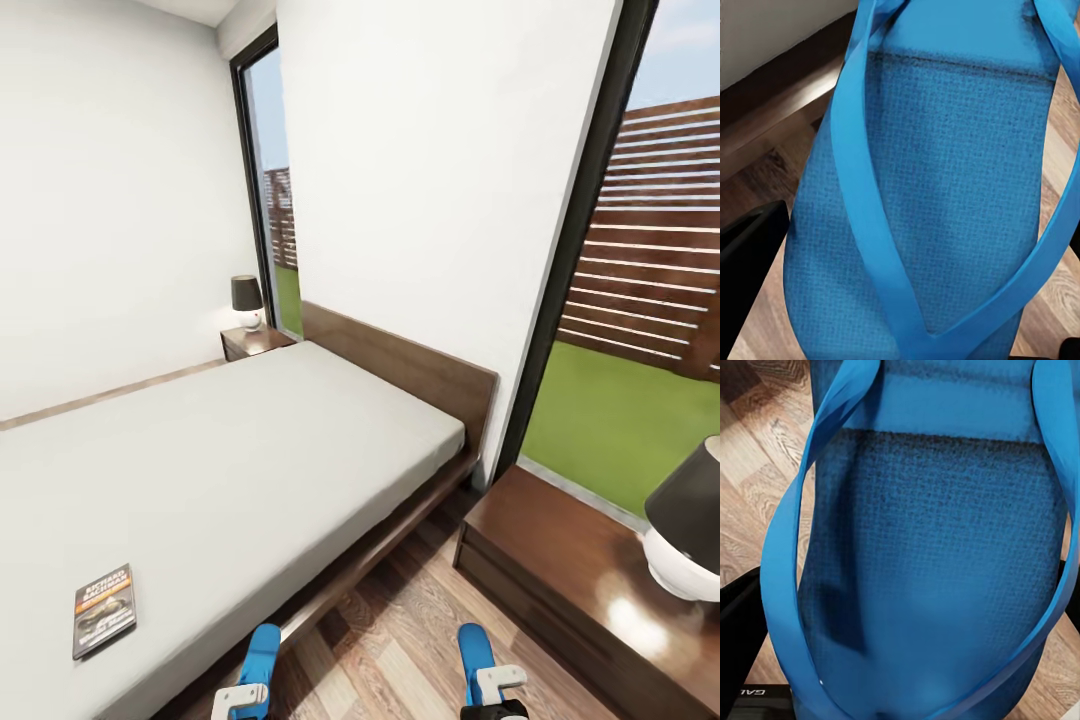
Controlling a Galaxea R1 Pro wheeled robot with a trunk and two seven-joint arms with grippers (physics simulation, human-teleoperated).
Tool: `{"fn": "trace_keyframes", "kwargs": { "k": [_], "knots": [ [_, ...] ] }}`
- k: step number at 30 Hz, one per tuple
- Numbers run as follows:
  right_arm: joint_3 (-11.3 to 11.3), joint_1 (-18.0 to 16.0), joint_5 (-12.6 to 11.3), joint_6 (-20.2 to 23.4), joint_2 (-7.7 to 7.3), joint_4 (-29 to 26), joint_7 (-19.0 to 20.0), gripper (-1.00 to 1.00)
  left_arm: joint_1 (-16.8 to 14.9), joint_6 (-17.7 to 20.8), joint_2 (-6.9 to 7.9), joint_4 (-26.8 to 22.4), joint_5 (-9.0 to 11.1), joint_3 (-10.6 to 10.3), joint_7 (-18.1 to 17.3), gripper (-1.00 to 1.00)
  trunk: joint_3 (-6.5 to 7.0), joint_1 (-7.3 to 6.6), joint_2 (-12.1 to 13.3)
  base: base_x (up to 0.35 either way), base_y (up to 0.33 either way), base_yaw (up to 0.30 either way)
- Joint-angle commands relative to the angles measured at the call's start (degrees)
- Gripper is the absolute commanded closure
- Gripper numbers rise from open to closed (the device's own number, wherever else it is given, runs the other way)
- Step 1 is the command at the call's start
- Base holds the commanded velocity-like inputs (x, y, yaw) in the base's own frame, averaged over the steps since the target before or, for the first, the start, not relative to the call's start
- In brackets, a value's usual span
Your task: In the bedroom, move the book from the bed onto either nightstand, and place the two sandals side by side next to the bed.
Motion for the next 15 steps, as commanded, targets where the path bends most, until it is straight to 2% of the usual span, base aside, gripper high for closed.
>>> {"fn": "trace_keyframes", "kwargs": {
  "k": [1, 8, 15],
  "knots": [
    [0.46, -0.02, 0.06, 0.41, -0.01, -0.1, -0.34, 1.0, -0.06, -0.22, 0.03, 0.07, 0.48, -0.54, 0.44, 1.0, -0.08, 0.01, -0.07, 0.0, 0.0, 0.08],
    [0.46, -0.02, 0.06, 0.41, -0.01, -0.1, -0.34, 1.0, -0.06, -0.28, 0.03, 0.07, 0.48, -0.54, 0.44, 1.0, -0.08, 0.01, -0.07, 0.01, 0.0, 0.194],
    [0.46, -0.02, 0.06, 0.41, -0.01, -0.1, -0.34, 1.0, -0.06, -0.3, 0.03, 0.07, 0.48, -0.54, 0.44, 1.0, -0.08, 0.01, -0.07, 0.118, 0.0, 0.278]
  ]
}}
